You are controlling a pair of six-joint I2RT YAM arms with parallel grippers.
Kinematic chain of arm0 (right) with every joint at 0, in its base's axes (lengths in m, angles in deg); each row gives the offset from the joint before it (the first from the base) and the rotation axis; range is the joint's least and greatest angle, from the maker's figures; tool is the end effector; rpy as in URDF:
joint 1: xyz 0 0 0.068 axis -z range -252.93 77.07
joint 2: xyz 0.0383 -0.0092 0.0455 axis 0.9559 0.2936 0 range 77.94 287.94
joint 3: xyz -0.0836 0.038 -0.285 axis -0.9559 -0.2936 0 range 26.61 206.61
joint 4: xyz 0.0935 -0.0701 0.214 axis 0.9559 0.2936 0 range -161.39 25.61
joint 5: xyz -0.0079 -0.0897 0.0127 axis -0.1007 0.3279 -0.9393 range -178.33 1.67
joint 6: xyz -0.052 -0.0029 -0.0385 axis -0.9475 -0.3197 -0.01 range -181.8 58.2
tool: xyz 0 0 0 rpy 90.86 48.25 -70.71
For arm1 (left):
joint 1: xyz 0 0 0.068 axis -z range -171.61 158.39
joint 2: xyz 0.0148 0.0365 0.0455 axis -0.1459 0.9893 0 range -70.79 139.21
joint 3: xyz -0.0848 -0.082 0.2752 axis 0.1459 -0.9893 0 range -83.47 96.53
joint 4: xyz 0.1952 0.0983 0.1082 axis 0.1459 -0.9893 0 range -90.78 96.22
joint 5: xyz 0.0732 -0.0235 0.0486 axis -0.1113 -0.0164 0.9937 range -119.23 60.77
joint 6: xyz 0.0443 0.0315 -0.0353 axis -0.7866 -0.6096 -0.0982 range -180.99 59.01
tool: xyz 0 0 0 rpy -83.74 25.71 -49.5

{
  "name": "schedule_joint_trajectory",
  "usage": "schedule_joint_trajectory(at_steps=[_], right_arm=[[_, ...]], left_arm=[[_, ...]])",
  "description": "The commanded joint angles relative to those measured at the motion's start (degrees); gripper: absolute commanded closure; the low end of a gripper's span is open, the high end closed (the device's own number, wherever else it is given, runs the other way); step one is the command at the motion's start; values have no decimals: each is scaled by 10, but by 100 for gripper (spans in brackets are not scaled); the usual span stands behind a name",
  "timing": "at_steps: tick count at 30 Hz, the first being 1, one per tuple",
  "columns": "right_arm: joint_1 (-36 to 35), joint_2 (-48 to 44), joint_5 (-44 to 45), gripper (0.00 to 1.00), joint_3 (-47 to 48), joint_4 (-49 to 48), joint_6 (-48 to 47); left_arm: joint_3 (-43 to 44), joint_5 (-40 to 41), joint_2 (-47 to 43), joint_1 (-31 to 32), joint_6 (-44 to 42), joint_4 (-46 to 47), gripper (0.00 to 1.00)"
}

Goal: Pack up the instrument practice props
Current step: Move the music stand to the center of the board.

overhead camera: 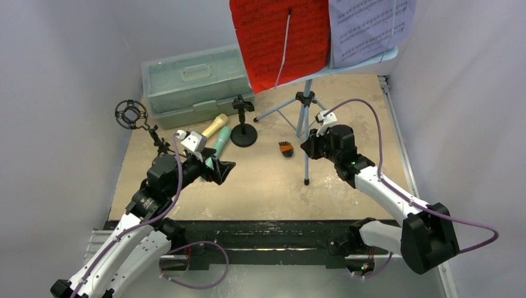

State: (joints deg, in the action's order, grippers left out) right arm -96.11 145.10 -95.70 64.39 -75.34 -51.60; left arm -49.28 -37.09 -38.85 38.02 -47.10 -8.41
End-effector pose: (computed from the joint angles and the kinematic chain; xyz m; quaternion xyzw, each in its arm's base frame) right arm 0.2231 0.1027 0.2702 -0.1295 0.8344 0.2052 0.4949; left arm 0.0988 -0.0641 0.3099 0.1490 0.7642 -0.2814 0.5609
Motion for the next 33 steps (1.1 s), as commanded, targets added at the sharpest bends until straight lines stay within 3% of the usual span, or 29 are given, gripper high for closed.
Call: schedule_joint_trajectory(at_steps=[1, 6, 11, 15, 19, 23, 33], right_arm=[[-3, -24, -59, 93, -14, 38, -20], [-2, -46, -63, 51, -21, 15, -27], [-1, -68, -103, 30, -14, 14, -57], [13, -78, -153, 23, -7, 29, -94], [31, -84, -208, 9, 9, 84, -195], [47, -82, -264, 6, 22, 123, -237], [67, -83, -289, 4, 30, 145, -264]], left_arm=[[-13, -113, -22, -2, 23, 166, 14], [85, -152, 49, -2, 57, 251, 11], [211, -132, 129, -2, 125, 273, 11], [298, -93, 191, -2, 246, 230, 12], [316, -63, 211, -2, 341, 228, 17], [333, -31, 219, -2, 361, 225, 27], [383, -58, 287, -2, 369, 230, 42]])
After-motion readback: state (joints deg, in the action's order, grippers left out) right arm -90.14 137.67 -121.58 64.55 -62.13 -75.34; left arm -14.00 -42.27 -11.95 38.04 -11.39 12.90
